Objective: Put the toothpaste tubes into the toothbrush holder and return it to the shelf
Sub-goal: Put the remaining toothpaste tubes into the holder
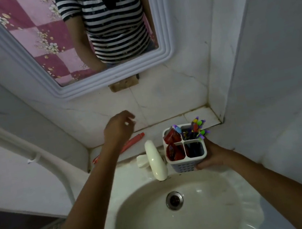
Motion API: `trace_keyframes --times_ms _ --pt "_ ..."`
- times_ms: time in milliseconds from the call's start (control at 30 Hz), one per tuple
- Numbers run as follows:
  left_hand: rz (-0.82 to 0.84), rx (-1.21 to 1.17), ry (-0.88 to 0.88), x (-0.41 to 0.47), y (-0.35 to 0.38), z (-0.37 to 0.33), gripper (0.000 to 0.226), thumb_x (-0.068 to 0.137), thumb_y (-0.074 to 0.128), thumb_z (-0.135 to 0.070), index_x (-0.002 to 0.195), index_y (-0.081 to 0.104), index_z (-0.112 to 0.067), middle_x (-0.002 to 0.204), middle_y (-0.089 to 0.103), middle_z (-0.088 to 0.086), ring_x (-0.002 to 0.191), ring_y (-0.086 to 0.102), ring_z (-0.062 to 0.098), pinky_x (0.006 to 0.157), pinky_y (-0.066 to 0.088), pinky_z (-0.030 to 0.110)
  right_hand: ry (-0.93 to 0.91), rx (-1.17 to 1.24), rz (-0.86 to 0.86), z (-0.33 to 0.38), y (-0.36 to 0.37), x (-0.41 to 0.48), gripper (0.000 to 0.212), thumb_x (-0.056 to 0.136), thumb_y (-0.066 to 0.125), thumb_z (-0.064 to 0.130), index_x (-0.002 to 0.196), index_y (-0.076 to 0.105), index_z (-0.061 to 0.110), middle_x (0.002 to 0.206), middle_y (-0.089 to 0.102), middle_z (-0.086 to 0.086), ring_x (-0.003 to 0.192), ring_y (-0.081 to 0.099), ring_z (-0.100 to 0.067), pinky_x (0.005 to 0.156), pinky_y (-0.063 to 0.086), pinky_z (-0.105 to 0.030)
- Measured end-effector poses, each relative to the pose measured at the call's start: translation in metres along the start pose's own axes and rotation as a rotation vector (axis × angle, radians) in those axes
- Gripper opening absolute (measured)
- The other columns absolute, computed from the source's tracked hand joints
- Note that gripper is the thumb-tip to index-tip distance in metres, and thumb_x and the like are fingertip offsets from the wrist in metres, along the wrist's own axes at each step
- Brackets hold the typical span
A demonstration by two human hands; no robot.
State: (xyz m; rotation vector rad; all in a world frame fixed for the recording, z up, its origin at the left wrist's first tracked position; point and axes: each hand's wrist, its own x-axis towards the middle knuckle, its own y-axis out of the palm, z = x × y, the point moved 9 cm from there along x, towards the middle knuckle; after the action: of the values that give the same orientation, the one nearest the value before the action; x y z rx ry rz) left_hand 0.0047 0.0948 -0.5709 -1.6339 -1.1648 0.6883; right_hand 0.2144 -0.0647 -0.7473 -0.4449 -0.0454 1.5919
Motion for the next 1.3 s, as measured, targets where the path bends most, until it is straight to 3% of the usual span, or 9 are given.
trace_keyframes --times_ms 133,233,400,467,600,800,900,1067,1300 --pt "0.196 0.120 -0.139 -0.010 0.046 0.074 0.035 0.090 0.056 -0.016 0.124 0.064 -0.020 0.128 0.066 0.003 0.113 0.061 0.024 0.094 0.050 0.029 -0.016 0.030 0.012 -0.005 0.001 0.000 0.094 0.057 0.086 -0.011 0.132 0.035 0.013 0.119 0.053 0.015 0.106 0.052 0.021 0.078 0.046 -0.001" --pt "0.368 -0.004 -0.100 -0.030 0.088 0.082 0.058 0.095 0.046 -0.005 0.140 0.041 -0.041 0.136 0.054 -0.011 0.119 0.053 0.010 0.092 0.040 0.007 -0.043 0.007 0.009 -0.007 -0.001 0.002 0.102 0.051 0.092 0.004 0.136 0.035 0.007 0.125 0.053 0.009 0.111 0.052 0.017 0.082 0.046 -0.001" --pt "0.219 0.294 -0.047 -0.027 0.115 0.093 0.059 0.088 0.059 -0.018 0.143 0.039 -0.026 0.121 0.061 0.011 0.103 0.063 0.027 0.080 0.054 0.036 -0.040 -0.017 0.003 -0.009 -0.002 0.005 0.109 0.042 0.091 0.031 0.134 0.038 0.011 0.128 0.056 0.001 0.117 0.053 0.008 0.086 0.047 -0.005" --pt "0.203 0.484 0.008 -0.027 0.119 0.087 0.058 0.088 0.057 -0.023 0.143 0.039 -0.021 0.102 0.062 0.009 0.088 0.065 0.028 0.067 0.051 0.035 -0.040 -0.010 0.001 -0.010 -0.002 0.006 0.106 0.043 0.092 0.027 0.133 0.039 0.009 0.126 0.055 0.005 0.113 0.052 0.013 0.085 0.046 -0.002" --pt "0.213 0.613 -0.033 -0.026 0.122 0.092 0.027 0.093 0.052 -0.023 0.114 0.060 -0.008 0.104 0.064 0.010 0.092 0.064 0.028 0.075 0.051 0.037 -0.037 -0.009 0.003 -0.015 -0.002 0.008 0.098 0.051 0.092 0.002 0.132 0.039 0.006 0.122 0.054 0.010 0.111 0.051 0.017 0.084 0.045 0.000" --pt "0.217 0.186 -0.122 -0.025 0.086 0.078 0.047 0.093 0.043 -0.051 0.097 0.066 -0.009 0.063 0.056 0.004 0.054 0.053 0.016 0.065 0.048 0.032 -0.033 -0.024 -0.003 -0.018 -0.003 0.010 0.097 0.052 0.092 -0.001 0.132 0.038 0.009 0.121 0.054 0.010 0.109 0.051 0.020 0.083 0.045 0.000" --pt "0.050 -0.085 -0.180 -0.021 0.030 0.065 0.029 0.096 0.048 -0.032 0.090 0.063 -0.007 0.072 0.070 0.011 0.061 0.068 0.025 0.067 0.055 0.035 -0.036 -0.027 -0.005 -0.019 -0.002 0.010 0.100 0.051 0.092 0.000 0.133 0.037 0.010 0.125 0.053 0.009 0.110 0.051 0.019 0.083 0.046 -0.001" --pt "-0.125 -0.339 -0.038 -0.039 -0.070 -0.004 0.013 0.091 0.062 -0.030 0.096 0.070 -0.021 0.076 0.070 -0.005 0.053 0.064 0.005 0.054 0.049 0.013 -0.039 0.009 0.002 -0.018 -0.002 0.009 0.097 0.053 0.089 -0.008 0.133 0.036 0.008 0.123 0.054 0.011 0.107 0.052 0.020 0.079 0.047 -0.001" --pt "0.194 0.025 0.215 -0.061 -0.039 -0.104 0.016 0.089 0.063 -0.029 0.097 0.071 -0.016 0.088 0.069 -0.005 0.064 0.058 0.001 0.067 0.047 0.016 -0.059 -0.009 -0.004 -0.011 -0.003 0.010 0.108 0.043 0.092 0.022 0.135 0.035 0.011 0.130 0.057 0.002 0.121 0.054 -0.002 0.091 0.050 -0.016"
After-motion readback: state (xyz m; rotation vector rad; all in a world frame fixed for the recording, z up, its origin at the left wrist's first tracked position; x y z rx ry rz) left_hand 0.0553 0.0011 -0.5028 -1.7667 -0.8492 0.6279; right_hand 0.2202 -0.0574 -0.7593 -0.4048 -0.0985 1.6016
